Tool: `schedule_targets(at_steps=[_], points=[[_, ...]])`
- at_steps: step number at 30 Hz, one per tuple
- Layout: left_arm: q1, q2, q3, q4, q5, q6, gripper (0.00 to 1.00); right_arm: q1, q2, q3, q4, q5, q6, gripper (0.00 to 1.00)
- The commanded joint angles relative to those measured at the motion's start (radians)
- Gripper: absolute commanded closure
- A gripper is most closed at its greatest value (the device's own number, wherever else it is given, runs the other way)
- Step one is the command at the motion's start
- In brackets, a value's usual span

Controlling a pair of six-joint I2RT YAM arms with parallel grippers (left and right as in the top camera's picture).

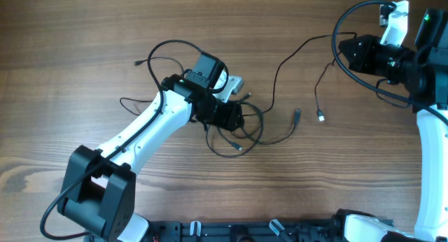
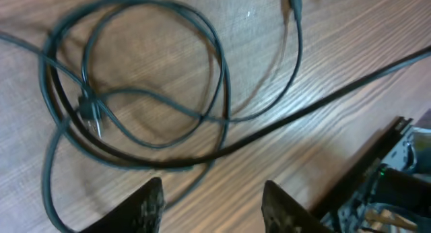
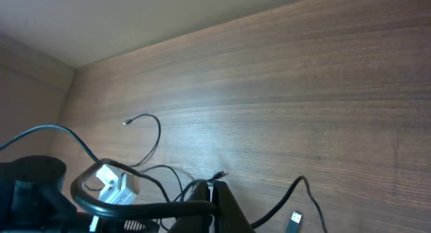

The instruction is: Untangle cables

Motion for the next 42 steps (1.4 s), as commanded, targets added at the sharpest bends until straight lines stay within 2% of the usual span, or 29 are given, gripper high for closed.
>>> schedule_targets(at_steps=[1, 8, 11, 14, 24, 28, 33, 34, 37, 40, 42], points=[[-0.003, 0.006, 0.0, -0.027, 0.027, -0.112, 0.54, 0.001, 0.01, 0.01, -0.005, -0.017, -0.021, 0.95], [-0.003, 0.006, 0.0, 0.063, -0.011, -0.404, 0.56, 0.001, 0.01, 0.01, -0.008, -0.017, -0.021, 0.96], [-0.003, 0.006, 0.0, 0.069, -0.079, -0.626, 0.57, 0.001, 0.01, 0.01, -0.011, -0.016, -0.021, 0.95], [-0.003, 0.006, 0.0, 0.081, -0.086, -0.836, 0.59, 0.001, 0.01, 0.01, -0.012, -0.017, -0.021, 0.96], [-0.005, 0.055, 0.0, 0.105, -0.086, -1.091, 0.54, 0.001, 0.01, 0.01, -0.012, -0.017, -0.021, 0.96], [-0.005, 0.067, 0.0, 0.156, -0.086, -1.093, 0.57, 0.0, 0.01, 0.01, -0.016, -0.017, -0.021, 0.96], [-0.002, 0.066, 0.0, 0.172, -0.086, -1.083, 0.92, 0.0, 0.01, 0.01, -0.02, -0.016, -0.021, 0.96], [0.0, 0.066, 0.0, 0.172, -0.085, -1.08, 0.96, 0.0, 0.01, 0.01, -0.021, -0.016, -0.021, 0.96], [0.019, 0.051, 0.001, 0.198, -0.08, -1.036, 0.96, 0.001, 0.01, 0.01, -0.036, 0.045, -0.02, 0.96], [0.057, -0.014, 0.027, 0.231, -0.077, -0.968, 0.96, 0.0, 0.017, 0.009, -0.09, 0.203, -0.017, 0.95], [0.09, -0.085, 0.082, 0.265, -0.078, -0.877, 0.96, 0.0, 0.036, 0.004, -0.134, 0.254, -0.018, 0.96]])
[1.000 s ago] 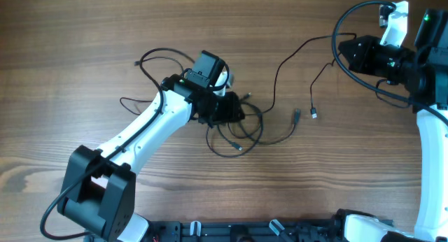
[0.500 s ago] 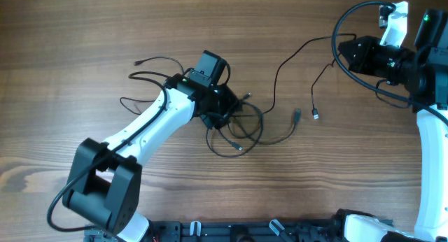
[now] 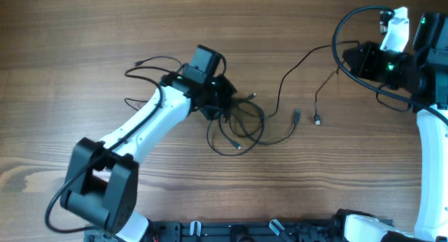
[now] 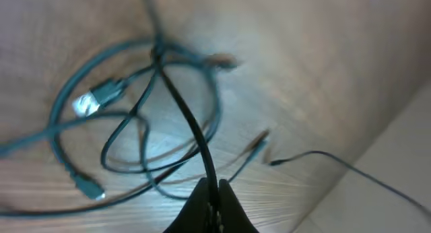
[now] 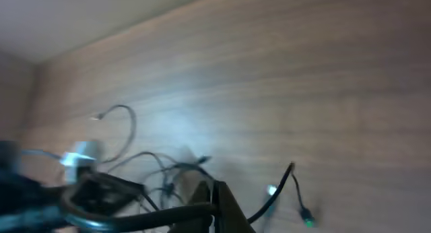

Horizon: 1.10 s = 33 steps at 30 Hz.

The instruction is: Untangle cables

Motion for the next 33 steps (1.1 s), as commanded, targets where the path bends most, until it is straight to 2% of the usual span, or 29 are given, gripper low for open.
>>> schedule_targets(at_steps=[1, 4, 9, 15, 20, 23, 25, 26, 28, 33], points=[[0.055, -0.145, 0.11, 0.043, -0.006, 0.167, 0.96, 0.0, 0.04, 0.0, -0.037, 0.119, -0.018, 0.96], [0.082, -0.212, 0.193, 0.046, -0.006, 0.24, 0.96, 0.004, 0.08, -0.004, -0.054, 0.094, -0.019, 0.96], [0.058, -0.254, 0.213, 0.031, -0.002, 0.258, 0.96, 0.005, 0.126, -0.004, -0.058, -0.019, -0.028, 0.95], [-0.107, -0.147, 0.212, 0.011, 0.055, 0.452, 0.96, 0.005, 0.129, -0.004, -0.065, -0.204, -0.133, 0.96], [-0.208, -0.042, 0.212, 0.013, 0.054, 0.455, 0.95, 0.004, 0.129, -0.004, -0.066, -0.203, -0.132, 0.95], [-0.256, 0.014, 0.212, 0.046, 0.055, 0.456, 0.88, 0.004, 0.129, -0.004, -0.066, -0.203, -0.124, 0.95], [-0.274, 0.031, 0.212, 0.058, 0.054, 0.462, 0.65, 0.005, 0.129, -0.004, -0.068, -0.187, -0.121, 0.95], [-0.277, 0.031, 0.212, 0.06, 0.054, 0.498, 0.49, 0.004, 0.129, -0.004, -0.074, -0.154, -0.118, 0.96], [-0.267, 0.027, 0.212, 0.039, 0.054, 0.586, 0.36, 0.005, 0.129, -0.004, -0.11, -0.097, -0.093, 0.96], [-0.174, 0.019, 0.212, -0.1, 0.039, 0.647, 0.37, 0.019, 0.13, -0.043, -0.124, -0.036, -0.098, 0.96]])
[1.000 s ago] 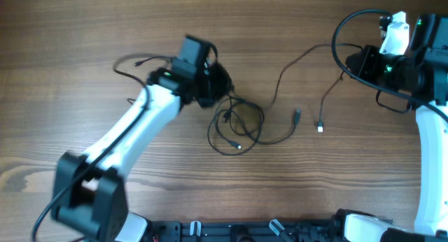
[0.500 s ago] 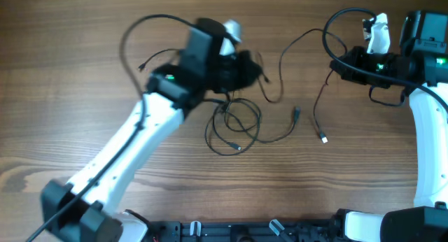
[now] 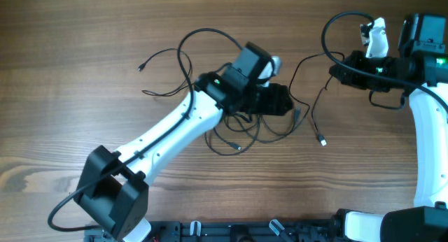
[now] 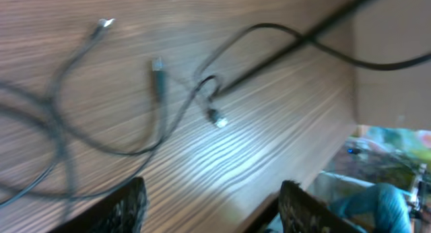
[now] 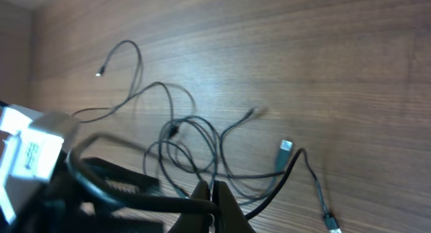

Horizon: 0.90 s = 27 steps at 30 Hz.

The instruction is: Untangle cables

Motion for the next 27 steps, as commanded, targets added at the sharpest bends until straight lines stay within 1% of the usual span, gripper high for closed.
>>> schedule_targets(at_steps=[1, 4, 7, 11, 13, 15, 17, 20, 21, 25, 27], points=[[0.11, -0.01, -0.002, -0.105, -0.007, 0.078, 0.38, 0.02, 0.013, -0.051, 0.003, 0.091, 0.008, 0.96], [0.226, -0.01, -0.002, -0.219, -0.007, 0.078, 0.37, 0.023, 0.014, -0.07, 0.031, 0.106, 0.01, 0.96], [0.325, -0.01, -0.002, -0.307, -0.007, 0.078, 0.35, 0.01, 0.01, -0.061, 0.15, 0.101, 0.108, 0.96], [0.4, -0.01, -0.003, -0.367, -0.011, 0.079, 0.34, -0.017, 0.001, 0.034, 0.321, 0.014, 0.119, 0.96], [0.41, -0.01, -0.003, -0.372, -0.013, 0.096, 0.34, -0.023, -0.006, 0.106, 0.38, 0.019, 0.119, 0.96], [0.411, -0.01, -0.003, -0.377, -0.033, 0.096, 0.33, -0.034, -0.011, 0.19, 0.412, 0.087, 0.127, 0.96], [0.406, -0.01, -0.003, -0.381, -0.044, 0.096, 0.33, -0.061, -0.011, 0.279, 0.411, 0.242, 0.191, 0.96], [0.405, -0.01, -0.003, -0.382, -0.048, 0.096, 0.33, -0.116, -0.014, 0.332, 0.405, 0.38, 0.236, 0.96], [0.405, -0.01, -0.003, -0.385, -0.052, 0.096, 0.33, -0.159, -0.019, 0.335, 0.399, 0.452, 0.284, 0.96], [0.405, -0.01, -0.003, -0.391, -0.063, 0.096, 0.33, -0.293, -0.019, 0.334, 0.354, 0.553, 0.368, 0.96], [0.405, -0.01, -0.003, -0.39, -0.063, 0.096, 0.33, -0.354, -0.016, 0.333, 0.332, 0.542, 0.372, 0.96]])
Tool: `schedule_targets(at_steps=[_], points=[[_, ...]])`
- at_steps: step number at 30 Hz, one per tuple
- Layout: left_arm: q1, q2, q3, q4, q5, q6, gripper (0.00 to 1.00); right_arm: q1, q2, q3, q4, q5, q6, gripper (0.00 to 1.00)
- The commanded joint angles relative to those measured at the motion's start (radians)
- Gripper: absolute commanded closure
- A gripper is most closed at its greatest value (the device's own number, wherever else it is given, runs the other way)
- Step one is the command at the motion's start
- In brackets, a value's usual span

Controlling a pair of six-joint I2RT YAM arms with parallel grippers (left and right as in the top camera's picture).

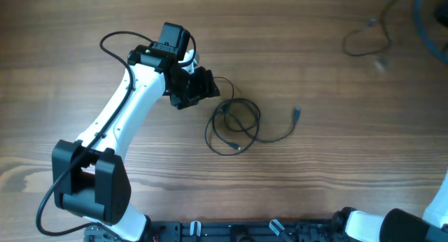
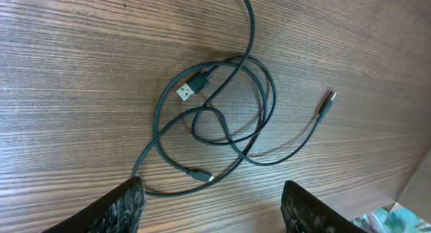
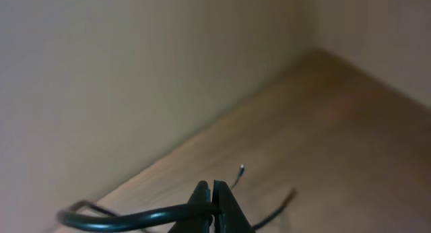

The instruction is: Untangle cables

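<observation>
A loose coil of black cable (image 1: 231, 123) lies mid-table, a small plug (image 1: 297, 115) trailing to its right. In the left wrist view the coil shows a USB plug (image 2: 190, 91) and a thin end (image 2: 325, 105). My left gripper (image 1: 198, 88) (image 2: 219, 209) hovers open just left of the coil, nothing between its fingers. My right gripper (image 3: 211, 192) is shut on a black cable, high above the table, with thin ends (image 3: 240, 171) dangling below. That separate thin cable (image 1: 380, 63) shows blurred at the top right of the overhead view, away from the coil.
The left arm's own black lead (image 1: 112, 39) loops at the upper left. Only a blur of the right arm (image 1: 430, 18) shows at the top right corner, and its base (image 1: 378, 224) at the bottom right. The wooden table (image 1: 336, 172) carries nothing else.
My left gripper, still open, has gone from the tangle's right side to its upper left. My right gripper has risen out of the overhead view, and its long thin cable is out of the tangle.
First my left gripper stood open over the tangle while the right held a cable at the far right. Then the left was shut on a strand in the tangle. Then it was open beyond the tangle. Now one cable hangs free from the right gripper and one coil stays.
</observation>
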Motion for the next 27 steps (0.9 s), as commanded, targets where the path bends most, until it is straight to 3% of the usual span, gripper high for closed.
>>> schedule_targets(at_steps=[1, 8, 13, 16, 17, 18, 19, 21, 22, 27], points=[[-0.003, -0.01, -0.002, -0.002, -0.018, 0.02, 0.33, -0.09, -0.001, 0.013, -0.029, 0.085, 0.062, 0.96], [-0.003, -0.01, -0.002, -0.001, -0.021, 0.02, 0.33, -0.095, 0.066, -0.061, -0.176, 0.085, 0.008, 0.95], [-0.002, -0.01, -0.002, -0.051, -0.191, 0.019, 0.34, -0.095, 0.166, -0.169, -0.189, -0.003, -0.049, 0.96], [-0.002, -0.01, -0.002, -0.071, -0.22, 0.019, 0.34, -0.095, 0.208, -0.199, -0.193, -0.013, -0.048, 0.94], [-0.003, -0.01, -0.002, -0.071, -0.22, 0.019, 0.34, -0.095, 0.221, -0.203, -0.201, -0.013, -0.048, 0.9], [-0.003, -0.01, -0.002, -0.072, -0.22, 0.019, 0.34, -0.095, 0.229, -0.203, -0.209, -0.013, -0.048, 0.73], [-0.003, -0.01, -0.002, -0.071, -0.22, 0.019, 0.34, -0.095, 0.23, -0.204, -0.219, -0.013, -0.048, 0.39], [-0.003, -0.01, -0.002, -0.071, -0.22, 0.019, 0.34, -0.095, 0.23, -0.204, -0.231, -0.013, -0.048, 0.07], [-0.002, -0.01, -0.002, -0.071, -0.22, 0.019, 0.34, -0.095, 0.23, -0.204, -0.234, -0.013, -0.048, 0.0], [-0.003, -0.01, -0.002, -0.071, -0.22, 0.019, 0.34, -0.095, 0.23, -0.204, -0.264, -0.068, -0.048, 0.01]])
